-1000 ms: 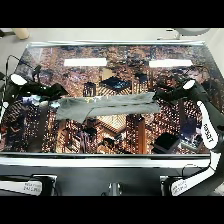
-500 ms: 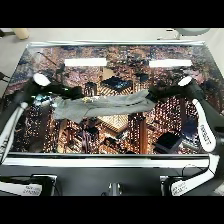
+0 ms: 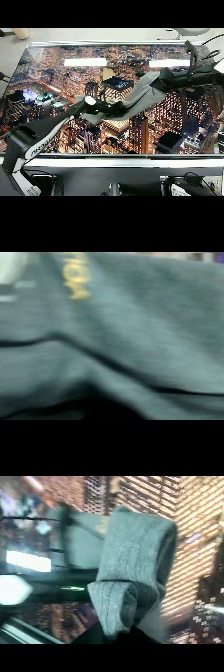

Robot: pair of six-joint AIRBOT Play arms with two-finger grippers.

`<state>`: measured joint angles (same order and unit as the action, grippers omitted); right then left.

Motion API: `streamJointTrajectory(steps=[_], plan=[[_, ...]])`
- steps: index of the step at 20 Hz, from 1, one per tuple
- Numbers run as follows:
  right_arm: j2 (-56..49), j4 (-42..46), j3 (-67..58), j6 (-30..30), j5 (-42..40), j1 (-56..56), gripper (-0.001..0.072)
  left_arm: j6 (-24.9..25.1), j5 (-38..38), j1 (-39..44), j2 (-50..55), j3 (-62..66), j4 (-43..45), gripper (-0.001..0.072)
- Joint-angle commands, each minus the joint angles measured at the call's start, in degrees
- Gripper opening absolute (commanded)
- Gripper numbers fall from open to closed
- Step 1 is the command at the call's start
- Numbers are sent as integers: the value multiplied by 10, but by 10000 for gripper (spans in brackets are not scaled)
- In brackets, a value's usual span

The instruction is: Fold the shirts.

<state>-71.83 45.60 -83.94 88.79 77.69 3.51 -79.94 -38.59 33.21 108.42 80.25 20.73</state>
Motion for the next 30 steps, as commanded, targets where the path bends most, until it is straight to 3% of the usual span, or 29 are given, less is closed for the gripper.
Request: streamJointTrajectory(steps=[1, 2, 4, 7, 10, 11, 13, 14, 18, 22, 24, 29, 30], plan=[[50, -16, 0, 36, 5, -2, 15, 90, 34, 16, 9, 0, -113, 26], [47, -28, 0, 36, -5, -2, 15, 116, 16, -8, -12, 0, -92, 25], [30, -34, 0, 36, -51, -30, 15, 114, -10, -64, -79, 0, 31, 25], [-38, -44, 0, 38, -154, -123, 16, 18, -43, -169, -209, 0, 235, 25], [-162, -98, 0, 33, -281, -235, 19, -7, -67, -273, -338, 0, 289, 26], [-205, -128, 0, 29, -312, -265, 54, -7, -72, -297, -372, 0, 289, 26], [-283, -220, 0, -14, -334, -298, 600, -7, -92, -332, -431, 0, 289, 26], [-302, -245, 0, -46, -309, -292, 620, -7, -111, -346, -453, 0, 290, 26], [-269, -112, 0, -42, -158, -168, 620, -6, -196, -363, -497, -6, 363, 27], [-240, 180, 8, 59, -20, -28, 612, -7, -203, -360, -498, -44, 369, 27], [-249, 187, 47, 42, -8, -15, 614, -7, -201, -355, -498, -69, 367, 27], [-306, 99, 87, 17, -118, -70, 603, -7, -199, -335, -499, -90, 362, 27], [-313, 67, 87, 14, -143, -79, 526, -7, -199, -335, -499, -90, 355, 27]])
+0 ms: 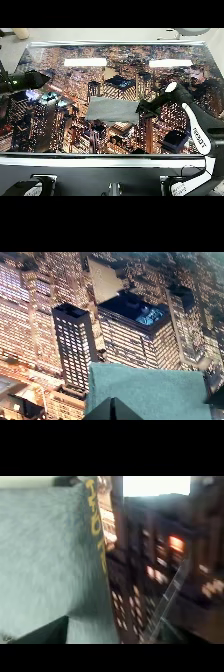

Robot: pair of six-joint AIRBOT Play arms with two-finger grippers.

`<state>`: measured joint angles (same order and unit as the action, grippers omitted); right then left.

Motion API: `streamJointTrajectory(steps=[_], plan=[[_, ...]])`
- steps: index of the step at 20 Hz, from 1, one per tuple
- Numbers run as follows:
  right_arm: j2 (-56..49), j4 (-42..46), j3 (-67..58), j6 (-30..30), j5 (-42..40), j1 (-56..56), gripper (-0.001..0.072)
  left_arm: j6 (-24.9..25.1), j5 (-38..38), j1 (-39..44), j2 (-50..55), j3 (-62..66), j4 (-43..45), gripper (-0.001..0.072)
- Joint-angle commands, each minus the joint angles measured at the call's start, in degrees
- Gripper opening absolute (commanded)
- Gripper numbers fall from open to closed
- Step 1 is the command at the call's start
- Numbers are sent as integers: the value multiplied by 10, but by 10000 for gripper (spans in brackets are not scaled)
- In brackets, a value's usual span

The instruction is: Fold the shirts.

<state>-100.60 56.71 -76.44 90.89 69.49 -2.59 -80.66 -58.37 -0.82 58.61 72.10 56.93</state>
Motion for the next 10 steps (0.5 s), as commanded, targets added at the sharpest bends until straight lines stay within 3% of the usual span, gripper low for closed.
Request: streamJointTrajectory(steps=[1, 3, 6, 10], plan=[[-28, -86, 12, -19, -89, -23, 423, 0, -1, 5, -1, -8, -12, 27], [-28, -144, -2, -56, -113, -17, 25, 0, -1, 5, -1, -8, -12, 27], [-25, -152, -78, -89, -71, 45, 18, 0, -1, 5, -1, -8, -12, 27], [19, -146, -145, -61, -25, 228, 17, 0, -1, 5, -1, -8, -12, 27]])
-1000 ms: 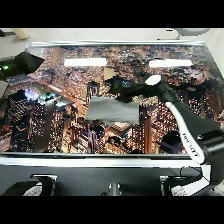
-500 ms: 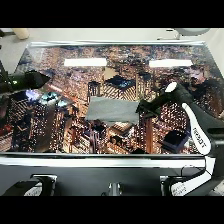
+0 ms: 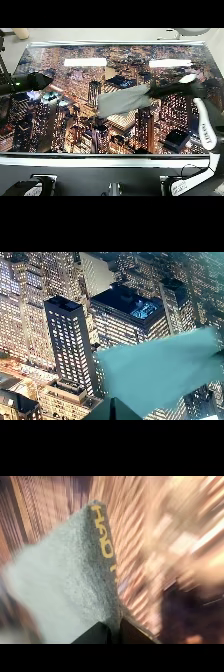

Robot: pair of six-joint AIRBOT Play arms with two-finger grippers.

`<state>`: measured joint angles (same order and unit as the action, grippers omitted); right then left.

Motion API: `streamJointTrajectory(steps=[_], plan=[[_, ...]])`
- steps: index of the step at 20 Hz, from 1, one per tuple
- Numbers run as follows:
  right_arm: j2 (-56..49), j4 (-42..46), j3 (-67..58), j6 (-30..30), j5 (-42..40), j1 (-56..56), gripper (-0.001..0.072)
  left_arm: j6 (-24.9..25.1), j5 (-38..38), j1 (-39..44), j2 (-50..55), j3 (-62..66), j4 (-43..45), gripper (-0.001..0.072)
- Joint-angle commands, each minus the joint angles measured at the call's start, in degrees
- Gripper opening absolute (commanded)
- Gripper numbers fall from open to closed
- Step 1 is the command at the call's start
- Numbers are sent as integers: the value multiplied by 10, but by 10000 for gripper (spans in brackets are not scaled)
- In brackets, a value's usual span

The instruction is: Fold the shirts.

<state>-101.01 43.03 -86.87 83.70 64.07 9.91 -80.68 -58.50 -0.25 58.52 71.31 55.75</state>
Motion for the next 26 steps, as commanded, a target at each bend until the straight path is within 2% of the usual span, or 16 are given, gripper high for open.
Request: streamJointTrajectory(steps=[1, 5, 9, 11, 13, 18, 23, 26], plan=[[40, -1, -42, 28, 37, 159, 17, 0, 0, 0, 0, 0, 0, 27], [85, 77, -42, 79, 143, 351, 18, 0, 0, 0, 0, 0, 0, 27], [95, 283, -6, 100, 273, 415, 17, 0, 0, 0, 0, 0, -1, 27], [115, 362, 53, 124, 262, 415, 17, 0, -2, 0, 0, 0, -2, 27], [137, 370, 117, 129, 233, 415, 17, 1, -6, 0, 0, 0, -2, 27], [147, 537, 164, 99, 239, 415, 17, 1, -6, 0, 0, 0, -2, 27], [147, 578, 170, 106, 223, 415, 17, 1, -6, 0, 0, 0, -2, 27], [146, 589, 215, 105, 214, 415, 17, 1, -6, 0, 0, 0, -2, 27]])
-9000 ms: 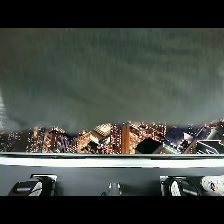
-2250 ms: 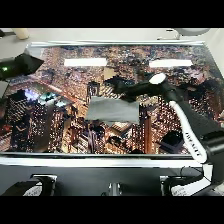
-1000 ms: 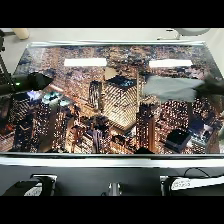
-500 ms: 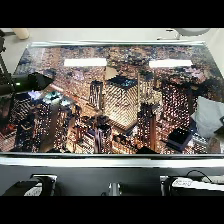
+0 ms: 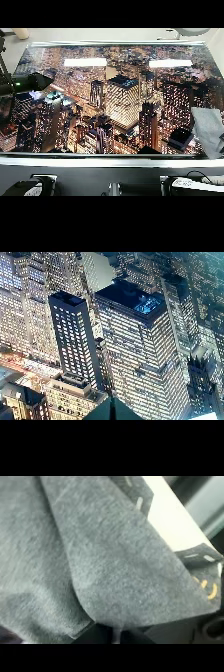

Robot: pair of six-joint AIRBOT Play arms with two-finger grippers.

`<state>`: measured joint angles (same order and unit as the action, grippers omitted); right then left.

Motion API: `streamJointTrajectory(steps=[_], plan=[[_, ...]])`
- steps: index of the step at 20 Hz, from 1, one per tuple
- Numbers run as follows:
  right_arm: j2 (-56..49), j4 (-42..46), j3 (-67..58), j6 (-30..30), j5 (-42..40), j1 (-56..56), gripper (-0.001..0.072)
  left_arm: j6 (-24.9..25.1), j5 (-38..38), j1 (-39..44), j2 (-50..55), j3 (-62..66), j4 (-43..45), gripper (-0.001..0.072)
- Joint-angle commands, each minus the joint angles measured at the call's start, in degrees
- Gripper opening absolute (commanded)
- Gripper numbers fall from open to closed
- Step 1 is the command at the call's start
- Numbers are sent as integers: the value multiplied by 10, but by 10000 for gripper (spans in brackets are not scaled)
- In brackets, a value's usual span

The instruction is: Fold the shirts.

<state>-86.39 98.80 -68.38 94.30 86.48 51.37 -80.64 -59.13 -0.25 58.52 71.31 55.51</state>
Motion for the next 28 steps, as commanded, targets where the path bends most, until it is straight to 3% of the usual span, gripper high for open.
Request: streamJointTrajectory(steps=[1, 3, 4, 5, 6, 10, 11, 15, 16, 17, 18, 19, 20, 22, 28], plan=[[0, 45, 44, 0, -24, 0, 17, 0, 0, 0, 0, 0, 0, 27], [0, 51, 55, 7, -54, 0, 24, 0, 0, 0, 0, 0, 0, 27], [0, 51, 52, 6, -63, 0, 195, 0, 1, 0, 0, 0, 0, 27], [0, 53, 42, 3, -68, 0, 553, 0, 3, 0, 0, 0, 0, 27], [0, 61, 25, -17, -71, -1, 665, 0, 9, 0, 0, 0, 0, 27], [8, 61, -148, -31, -102, -48, 648, 0, 80, 4, 24, 27, 23, 24], [9, 56, -205, -45, -133, -85, 645, -4, 69, 16, 52, 65, 78, 23], [9, -22, -316, -19, -223, -292, 632, -142, -85, 101, 239, 270, 484, 27], [3, -21, -316, -3, -205, -351, 632, -141, -114, 109, 279, 293, 511, 45], [-14, -17, -316, 7, -164, -406, 632, -148, -151, 112, 313, 298, 500, 206], [-34, -30, -316, 8, -118, -446, 633, -155, -210, 113, 340, 295, 475, 429], [-55, -61, -316, 6, -71, -471, 633, -153, -272, 113, 364, 287, 443, 482], [-75, -114, -316, 6, -27, -483, 634, -143, -275, 113, 365, 263, 402, 481], [-100, -193, -316, 10, 31, -484, 636, -153, -210, 114, 335, 214, 351, 484], [-98, -189, -315, 19, 57, -484, 633, -155, -189, 114, 327, 208, 349, 510]])
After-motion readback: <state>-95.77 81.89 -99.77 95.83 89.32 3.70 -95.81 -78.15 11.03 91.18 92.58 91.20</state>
